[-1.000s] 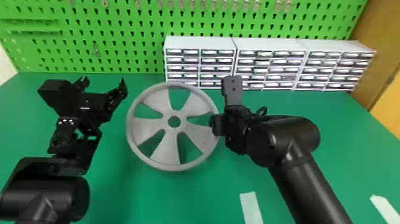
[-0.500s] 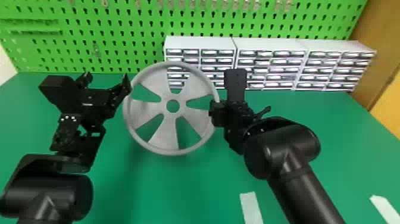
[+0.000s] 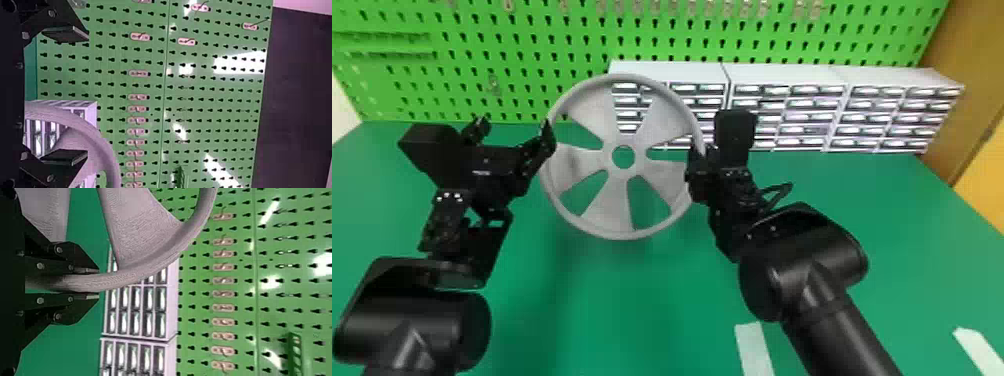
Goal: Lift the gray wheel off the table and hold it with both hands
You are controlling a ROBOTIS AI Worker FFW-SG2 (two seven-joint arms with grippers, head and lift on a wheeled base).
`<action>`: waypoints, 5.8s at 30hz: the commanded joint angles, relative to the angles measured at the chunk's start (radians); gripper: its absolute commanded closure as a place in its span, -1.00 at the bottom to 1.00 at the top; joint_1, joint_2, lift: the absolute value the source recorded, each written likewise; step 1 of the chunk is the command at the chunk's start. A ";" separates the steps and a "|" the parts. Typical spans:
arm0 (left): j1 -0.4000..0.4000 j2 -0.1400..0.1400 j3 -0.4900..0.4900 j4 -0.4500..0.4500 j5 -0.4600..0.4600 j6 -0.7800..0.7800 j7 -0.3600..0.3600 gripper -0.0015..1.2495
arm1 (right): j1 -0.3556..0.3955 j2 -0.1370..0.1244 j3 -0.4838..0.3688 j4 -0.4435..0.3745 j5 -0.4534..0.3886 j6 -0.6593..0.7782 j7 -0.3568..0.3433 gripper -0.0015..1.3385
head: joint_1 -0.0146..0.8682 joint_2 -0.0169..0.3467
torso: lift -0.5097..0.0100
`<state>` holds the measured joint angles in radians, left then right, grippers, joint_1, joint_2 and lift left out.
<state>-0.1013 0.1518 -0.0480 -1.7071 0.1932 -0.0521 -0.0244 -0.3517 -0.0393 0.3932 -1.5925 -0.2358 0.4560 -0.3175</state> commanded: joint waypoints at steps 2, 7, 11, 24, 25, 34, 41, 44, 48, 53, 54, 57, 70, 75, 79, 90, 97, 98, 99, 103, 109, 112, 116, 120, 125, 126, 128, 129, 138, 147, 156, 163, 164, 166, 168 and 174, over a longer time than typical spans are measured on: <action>0.000 0.000 -0.006 0.000 0.005 0.000 0.001 -0.62 | 0.007 -0.005 0.015 0.013 0.030 -0.105 0.000 0.66 | 0.64 -0.82 | 0.59; 0.002 0.000 -0.016 -0.002 0.008 0.000 0.004 -0.62 | 0.007 -0.007 0.021 0.029 0.046 -0.175 0.000 0.67 | 0.64 -0.82 | 0.59; 0.003 0.000 -0.023 -0.002 0.012 0.000 0.008 -0.62 | 0.007 -0.008 0.032 0.051 0.062 -0.250 0.000 0.67 | 0.64 -0.82 | 0.59; 0.014 0.000 -0.050 -0.002 0.051 0.005 0.017 -0.62 | 0.007 0.001 0.036 0.103 0.142 -0.402 0.000 0.70 | 0.64 -0.82 | 0.59; 0.015 0.000 -0.055 -0.003 0.054 0.005 0.017 -0.62 | 0.005 0.004 0.035 0.108 0.148 -0.407 0.000 0.70 | 0.64 -0.82 | 0.59; 0.035 0.000 -0.089 -0.046 0.058 0.009 0.078 -0.62 | 0.002 0.001 0.032 0.112 0.168 -0.405 -0.003 0.70 | 0.64 -0.82 | 0.59; 0.086 0.000 -0.144 -0.124 0.074 0.009 0.212 -0.62 | 0.002 0.002 0.018 0.112 0.181 -0.401 -0.003 0.70 | 0.64 -0.82 | 0.59; 0.103 -0.002 -0.165 -0.152 0.081 0.006 0.270 -0.62 | 0.002 0.002 0.015 0.112 0.193 -0.407 -0.005 0.70 | 0.64 -0.82 | 0.59; 0.114 -0.002 -0.178 -0.158 0.084 -0.008 0.296 -0.62 | 0.000 0.004 0.015 0.128 0.204 -0.456 -0.008 0.70 | 0.64 -0.82 | 0.59; 0.121 -0.002 -0.178 -0.157 0.106 -0.008 0.310 -0.62 | -0.007 0.009 0.019 0.140 0.217 -0.502 -0.008 0.70 | 0.64 -0.82 | 0.59; 0.124 -0.002 -0.176 -0.157 0.109 -0.008 0.313 -0.62 | -0.007 0.009 0.021 0.140 0.222 -0.504 -0.008 0.70 | 0.64 -0.82 | 0.59; 0.134 -0.002 -0.179 -0.157 0.127 -0.008 0.334 -0.62 | -0.009 0.009 0.016 0.140 0.227 -0.516 -0.009 0.70 | 0.64 -0.82 | 0.59; 0.144 -0.002 -0.170 -0.100 0.169 -0.057 0.380 -0.62 | -0.012 0.010 0.015 0.115 0.240 -0.546 -0.011 0.70 | 0.64 -0.82 | 0.59; 0.130 -0.002 -0.162 -0.072 0.172 -0.083 0.380 -0.62 | -0.010 0.009 0.023 0.105 0.242 -0.550 -0.011 0.70 | 0.64 -0.82 | 0.59; 0.115 0.000 -0.164 -0.058 0.172 -0.103 0.380 -0.62 | -0.009 0.009 0.026 0.095 0.243 -0.553 -0.011 0.70 | 0.64 -0.82 | 0.59; 0.078 0.000 -0.165 -0.005 0.163 -0.141 0.379 -0.61 | -0.009 0.004 0.049 0.085 0.243 -0.557 -0.011 0.70 | 0.64 -0.82 | 0.59; 0.051 0.000 -0.165 0.049 0.153 -0.164 0.379 -0.57 | -0.009 0.002 0.058 0.082 0.243 -0.560 -0.011 0.70 | 0.64 -0.82 | 0.59; 0.048 0.000 -0.165 0.054 0.152 -0.167 0.380 -0.57 | -0.009 0.004 0.059 0.082 0.243 -0.560 -0.011 0.70 | 0.64 -0.82 | 0.59; 0.045 0.000 -0.165 0.058 0.150 -0.167 0.379 -0.57 | -0.009 0.002 0.061 0.082 0.243 -0.560 -0.011 0.70 | 0.64 -0.82 | 0.59; 0.034 -0.002 -0.168 0.080 0.144 -0.178 0.380 -0.56 | -0.009 0.002 0.067 0.080 0.243 -0.560 -0.011 0.70 | 0.64 -0.82 | 0.59; 0.018 -0.005 -0.187 0.106 0.134 -0.204 0.403 -0.55 | -0.009 -0.001 0.073 0.078 0.243 -0.562 -0.011 0.70 | 0.64 -0.82 | 0.59; 0.008 -0.011 -0.191 0.115 0.130 -0.206 0.406 -0.55 | -0.009 -0.001 0.073 0.078 0.243 -0.562 -0.011 0.70 | 0.64 -0.82 | 0.59; 0.000 -0.017 -0.194 0.124 0.127 -0.206 0.406 -0.52 | -0.009 -0.001 0.076 0.078 0.243 -0.560 -0.011 0.70 | 0.64 -0.82 | 0.59; -0.005 -0.018 -0.196 0.127 0.127 -0.206 0.406 -0.41 | -0.009 -0.001 0.078 0.080 0.243 -0.560 -0.011 0.70 | 0.64 -0.82 | 0.59; -0.005 -0.018 -0.202 0.127 0.124 -0.206 0.420 -0.07 | -0.010 -0.002 0.076 0.078 0.243 -0.559 -0.011 0.70 | 0.64 -0.82 | 0.59; -0.006 -0.018 -0.208 0.127 0.127 -0.206 0.429 -0.06 | -0.010 -0.002 0.076 0.078 0.243 -0.557 -0.011 0.70 | 0.64 -0.82 | 0.59; -0.008 -0.018 -0.214 0.127 0.127 -0.206 0.436 -0.05 | -0.010 -0.002 0.076 0.080 0.243 -0.554 -0.011 0.70 | 0.64 -0.82 | 0.59; -0.008 -0.018 -0.219 0.127 0.124 -0.206 0.439 -0.03 | -0.010 -0.002 0.075 0.078 0.243 -0.551 -0.011 0.70 | 0.64 -0.82 | 0.59; -0.003 -0.018 -0.254 0.113 0.123 -0.204 0.492 0.18 | -0.015 -0.002 0.065 0.080 0.242 -0.530 -0.012 0.70 | 0.64 -0.82 | 0.59; 0.012 -0.018 -0.273 0.052 0.094 -0.150 0.577 0.49 | -0.016 -0.002 0.065 0.080 0.243 -0.527 -0.012 0.70 | 0.64 -0.82 | 0.59; 0.018 -0.017 -0.271 0.032 0.068 -0.141 0.612 0.68 | -0.018 -0.005 0.062 0.080 0.243 -0.528 -0.012 0.70 | 0.64 -0.82 | 0.59; 0.017 -0.008 -0.254 0.029 0.086 -0.138 0.574 0.68 | -0.015 -0.005 0.061 0.078 0.240 -0.533 -0.014 0.70 | 0.64 -0.82 | 0.59; 0.015 -0.008 -0.253 0.027 0.086 -0.137 0.572 0.68 | -0.013 -0.005 0.059 0.078 0.240 -0.533 -0.012 0.70 | 0.64 -0.82 | 0.59; 0.015 -0.008 -0.243 0.023 0.087 -0.126 0.563 0.68 | -0.012 -0.007 0.059 0.078 0.240 -0.533 -0.014 0.70 | 0.64 -0.82 | 0.59; 0.015 -0.008 -0.236 0.018 0.086 -0.118 0.554 0.68 | -0.010 -0.007 0.059 0.078 0.237 -0.533 -0.012 0.70 | 0.64 -0.82 | 0.59; 0.014 -0.008 -0.224 0.017 0.089 -0.107 0.526 0.68 | 0.002 -0.004 0.050 0.080 0.237 -0.530 -0.014 0.70 | 0.64 -0.82 | 0.59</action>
<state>-0.0858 0.1441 -0.2792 -1.6892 0.2800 -0.1671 0.5113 -0.3586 -0.0458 0.4521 -1.5138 0.0019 -0.0767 -0.3309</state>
